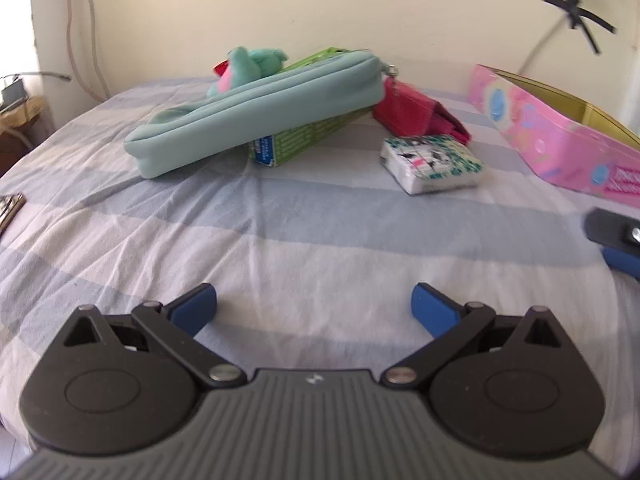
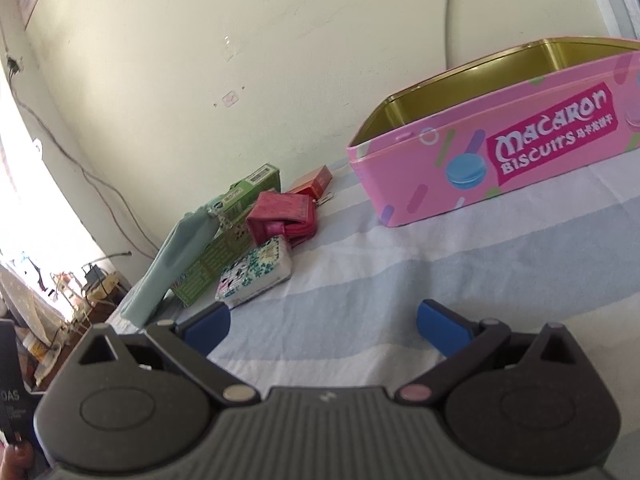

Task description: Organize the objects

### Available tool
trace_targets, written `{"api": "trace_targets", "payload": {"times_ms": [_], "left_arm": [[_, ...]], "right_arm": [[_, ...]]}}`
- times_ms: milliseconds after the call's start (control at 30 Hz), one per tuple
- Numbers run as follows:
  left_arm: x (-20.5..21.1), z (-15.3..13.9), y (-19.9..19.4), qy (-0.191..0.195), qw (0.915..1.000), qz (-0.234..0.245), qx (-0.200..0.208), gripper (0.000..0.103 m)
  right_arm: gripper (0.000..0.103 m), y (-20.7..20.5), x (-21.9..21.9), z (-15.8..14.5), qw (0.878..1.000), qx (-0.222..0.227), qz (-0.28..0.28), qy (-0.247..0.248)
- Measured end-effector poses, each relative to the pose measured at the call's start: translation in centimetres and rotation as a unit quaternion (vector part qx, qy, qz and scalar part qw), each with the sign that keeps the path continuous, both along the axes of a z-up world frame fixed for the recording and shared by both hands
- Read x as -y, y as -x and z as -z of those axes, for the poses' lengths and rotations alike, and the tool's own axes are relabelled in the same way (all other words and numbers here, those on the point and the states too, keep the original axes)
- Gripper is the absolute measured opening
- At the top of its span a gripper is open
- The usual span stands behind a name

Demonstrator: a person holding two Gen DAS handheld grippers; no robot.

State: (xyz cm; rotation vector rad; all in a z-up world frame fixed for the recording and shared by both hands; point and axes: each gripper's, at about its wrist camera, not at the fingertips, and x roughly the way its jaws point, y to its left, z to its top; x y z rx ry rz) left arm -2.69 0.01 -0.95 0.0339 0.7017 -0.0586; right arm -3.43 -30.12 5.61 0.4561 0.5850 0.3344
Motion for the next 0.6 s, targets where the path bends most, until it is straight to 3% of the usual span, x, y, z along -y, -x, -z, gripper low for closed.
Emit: {"api": "trace_targets", "payload": {"times_ms": [133, 300, 367, 433, 500, 600], "left_arm": [[-2.0, -0.8, 0.3, 0.032, 0.9992, 0.022, 0.01, 0.103], [-8.3, -3.7, -1.2, 0.107, 0.9927, -0.021, 0.051, 0.103], [-11.5, -4.6, -2.8, 0.138, 0.9878, -0.049, 0.052, 0.103], [-14.3, -5.0, -4.7, 0.18, 0.9797, -0.077, 0.044, 0.103], [-16.9, -4.9, -6.7, 0.239, 0.9662, -0.092, 0.033, 0.101], [-18.7, -3.8, -9.1, 0.297, 0.9511, -0.085, 0.011, 0.093]], "right_arm": [[0.103, 0.0, -1.3, -0.2, 0.999, 0.002, -0.023, 0.031], [0.102, -0.2, -2.8, -0.9, 0.997, 0.008, -0.042, 0.07], [0.095, -0.6, -3.5, -2.0, 0.995, 0.022, -0.064, 0.08], [0.094, -1.8, -4.3, -3.6, 0.994, 0.026, -0.091, 0.062], [0.092, -3.8, -5.3, -5.3, 0.992, 0.024, -0.116, 0.033], [0.084, -7.9, -7.3, -7.0, 0.99, 0.009, -0.142, -0.01]]}}
